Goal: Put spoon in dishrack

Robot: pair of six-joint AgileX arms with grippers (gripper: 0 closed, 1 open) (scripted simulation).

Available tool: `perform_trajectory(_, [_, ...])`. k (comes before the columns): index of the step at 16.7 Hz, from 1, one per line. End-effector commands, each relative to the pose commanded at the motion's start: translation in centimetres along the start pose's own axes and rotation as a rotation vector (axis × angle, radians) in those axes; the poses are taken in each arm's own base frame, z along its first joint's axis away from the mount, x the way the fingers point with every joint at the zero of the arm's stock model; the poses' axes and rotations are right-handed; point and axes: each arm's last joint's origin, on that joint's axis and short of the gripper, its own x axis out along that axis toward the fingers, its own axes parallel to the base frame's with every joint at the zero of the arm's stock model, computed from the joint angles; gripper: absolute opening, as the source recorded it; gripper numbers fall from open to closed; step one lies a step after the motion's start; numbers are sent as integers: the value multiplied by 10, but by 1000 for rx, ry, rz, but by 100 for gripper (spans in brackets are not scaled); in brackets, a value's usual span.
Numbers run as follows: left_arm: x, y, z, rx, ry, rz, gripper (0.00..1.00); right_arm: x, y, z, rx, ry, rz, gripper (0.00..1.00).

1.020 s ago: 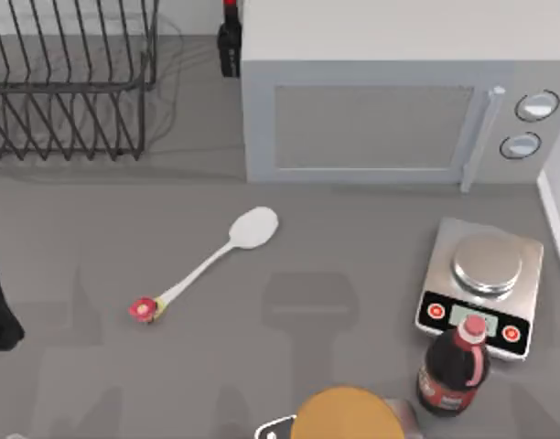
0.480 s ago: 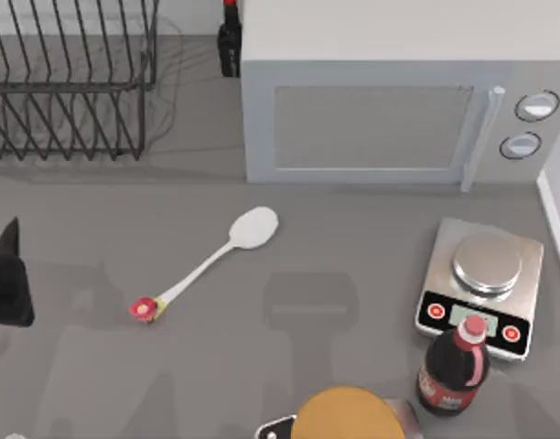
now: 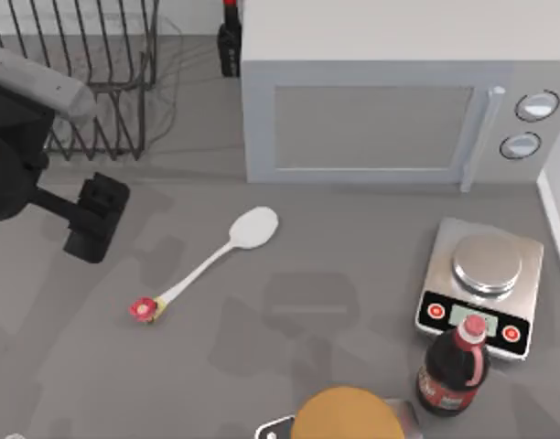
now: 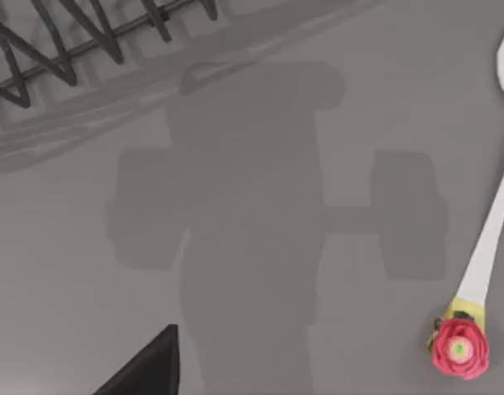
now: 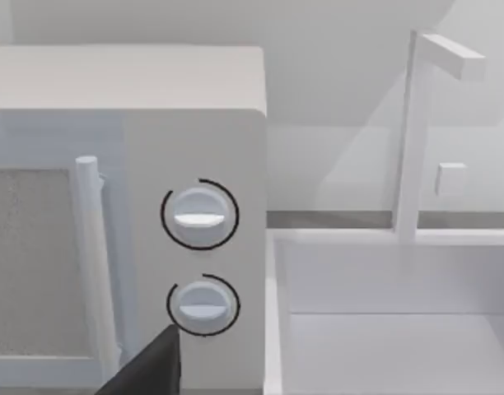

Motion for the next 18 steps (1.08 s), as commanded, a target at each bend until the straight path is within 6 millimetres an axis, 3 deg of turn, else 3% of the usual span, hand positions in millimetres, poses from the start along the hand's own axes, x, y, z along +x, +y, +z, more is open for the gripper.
perform_trajectory(4, [60, -17, 51, 140, 294, -113, 100, 0, 0, 0, 0, 0, 0, 100])
perform_trajectory(9, [128, -46, 76, 271, 550, -206, 100, 0, 0, 0, 0, 0, 0, 100])
perform_trajectory(12, [145, -55, 79, 306, 613, -229, 100, 0, 0, 0, 0, 0, 0, 100])
perform_trajectory(18, [148, -55, 78, 304, 618, -229, 100, 0, 0, 0, 0, 0, 0, 100])
